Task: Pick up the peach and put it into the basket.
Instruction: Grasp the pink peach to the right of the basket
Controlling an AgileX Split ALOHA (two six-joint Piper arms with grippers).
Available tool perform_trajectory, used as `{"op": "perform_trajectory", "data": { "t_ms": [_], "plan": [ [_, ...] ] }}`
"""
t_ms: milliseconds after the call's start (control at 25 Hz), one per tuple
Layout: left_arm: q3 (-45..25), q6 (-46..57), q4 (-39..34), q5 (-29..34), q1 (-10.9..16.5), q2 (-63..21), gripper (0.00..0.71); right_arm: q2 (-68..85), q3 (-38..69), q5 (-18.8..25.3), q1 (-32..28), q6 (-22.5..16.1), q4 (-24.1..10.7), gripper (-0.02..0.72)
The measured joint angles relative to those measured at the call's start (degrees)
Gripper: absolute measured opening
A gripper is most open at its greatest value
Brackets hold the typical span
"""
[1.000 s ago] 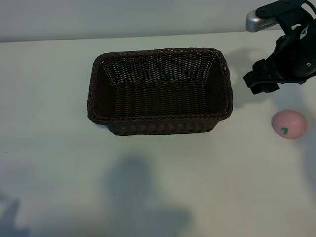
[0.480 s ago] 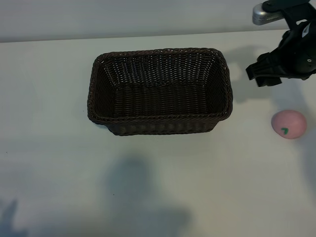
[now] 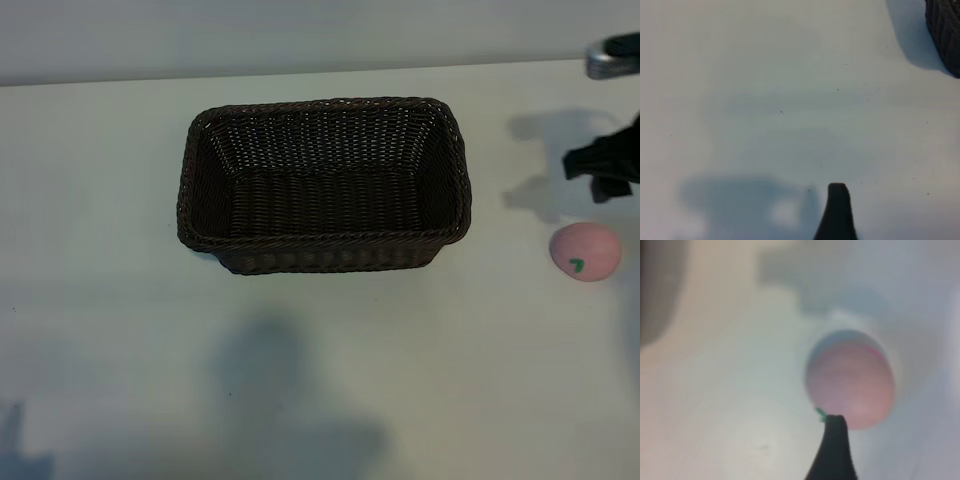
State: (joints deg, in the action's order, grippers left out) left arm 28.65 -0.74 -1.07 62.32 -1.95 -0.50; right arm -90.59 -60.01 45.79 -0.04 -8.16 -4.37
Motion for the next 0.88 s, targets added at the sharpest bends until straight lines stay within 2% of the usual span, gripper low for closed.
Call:
{"op": "perform_trajectory", "data": {
  "t_ms": [120, 440, 880],
  "plan": [
    [0.0, 0.0, 0.0, 0.0, 0.0, 0.0, 0.596, 0.0, 1.2, -0.3, -1.8, 0.2, 0.6, 0.581],
    [0.0, 0.0, 0.0, 0.0, 0.0, 0.0, 0.596, -3.7, 1.2, -2.5, -2.1, 2.5, 4.4, 0.581],
    [0.0, 0.0, 0.0, 0.0, 0.0, 0.0, 0.596, -11.2, 1.2, -7.5, -2.1, 2.7, 5.2, 0.581]
  ]
}}
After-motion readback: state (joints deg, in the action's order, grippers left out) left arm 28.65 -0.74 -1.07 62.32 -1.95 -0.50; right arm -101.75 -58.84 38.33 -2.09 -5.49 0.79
